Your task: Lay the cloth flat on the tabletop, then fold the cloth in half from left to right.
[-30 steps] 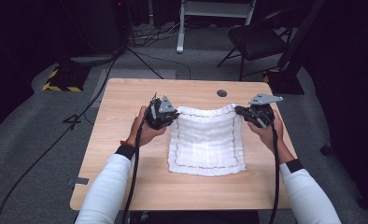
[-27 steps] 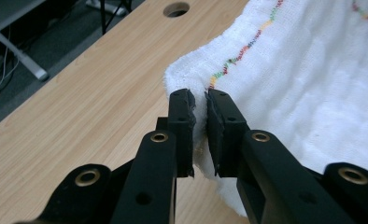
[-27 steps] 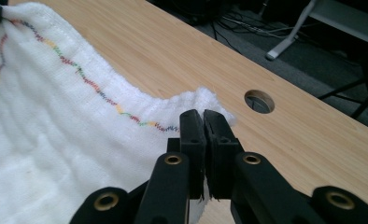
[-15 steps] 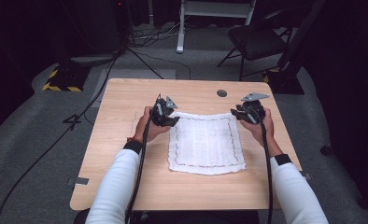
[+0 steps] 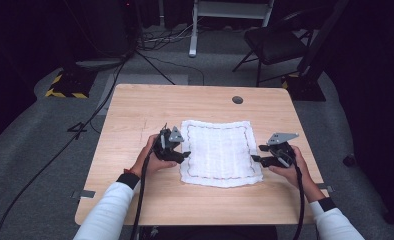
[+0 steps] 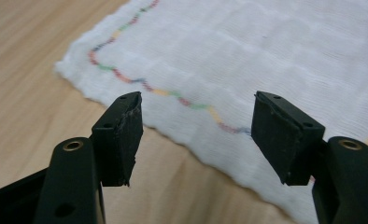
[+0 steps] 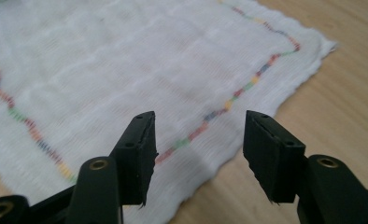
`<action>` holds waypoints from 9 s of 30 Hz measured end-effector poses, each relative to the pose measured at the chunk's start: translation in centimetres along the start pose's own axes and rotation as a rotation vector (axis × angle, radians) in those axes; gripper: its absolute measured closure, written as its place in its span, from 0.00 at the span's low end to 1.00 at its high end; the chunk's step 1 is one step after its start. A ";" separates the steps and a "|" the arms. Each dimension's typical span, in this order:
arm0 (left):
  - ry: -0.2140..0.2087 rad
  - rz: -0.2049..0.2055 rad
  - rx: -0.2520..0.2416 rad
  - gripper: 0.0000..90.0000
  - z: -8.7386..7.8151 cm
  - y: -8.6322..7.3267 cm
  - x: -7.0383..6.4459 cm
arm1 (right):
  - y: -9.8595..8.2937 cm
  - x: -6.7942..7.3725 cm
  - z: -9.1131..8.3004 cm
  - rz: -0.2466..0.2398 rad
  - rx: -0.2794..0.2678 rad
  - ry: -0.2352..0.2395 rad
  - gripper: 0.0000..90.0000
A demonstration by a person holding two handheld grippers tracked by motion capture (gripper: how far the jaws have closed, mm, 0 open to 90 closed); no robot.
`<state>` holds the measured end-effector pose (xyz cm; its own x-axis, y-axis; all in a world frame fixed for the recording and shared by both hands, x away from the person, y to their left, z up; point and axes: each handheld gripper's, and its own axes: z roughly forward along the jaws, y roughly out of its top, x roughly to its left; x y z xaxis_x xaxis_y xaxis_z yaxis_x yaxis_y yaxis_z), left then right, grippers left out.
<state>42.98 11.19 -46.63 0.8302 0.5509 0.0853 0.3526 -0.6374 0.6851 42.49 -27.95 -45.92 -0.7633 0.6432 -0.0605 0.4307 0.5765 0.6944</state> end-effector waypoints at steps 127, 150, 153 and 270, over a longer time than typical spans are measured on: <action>0.081 -0.280 -0.089 0.94 1.3 1.5 11.2 | 11.7 21.0 9.2 -0.319 -0.083 0.179 0.95; 0.037 -0.170 -0.091 0.94 7.8 10.0 6.6 | 6.1 12.8 2.1 -0.164 -0.117 0.097 0.95; 0.035 -0.162 -0.103 0.94 8.1 10.6 6.2 | 5.6 12.1 1.5 -0.158 -0.121 0.083 0.95; 0.015 -0.146 0.016 0.23 7.7 5.8 2.3 | 6.7 -1.3 9.0 0.127 0.042 -0.045 0.47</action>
<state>50.26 4.61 -47.98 0.7630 0.6464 -0.0039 0.4764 -0.5582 0.6793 50.67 -20.35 -47.62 -0.6795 0.7336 -0.0067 0.5427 0.5089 0.6682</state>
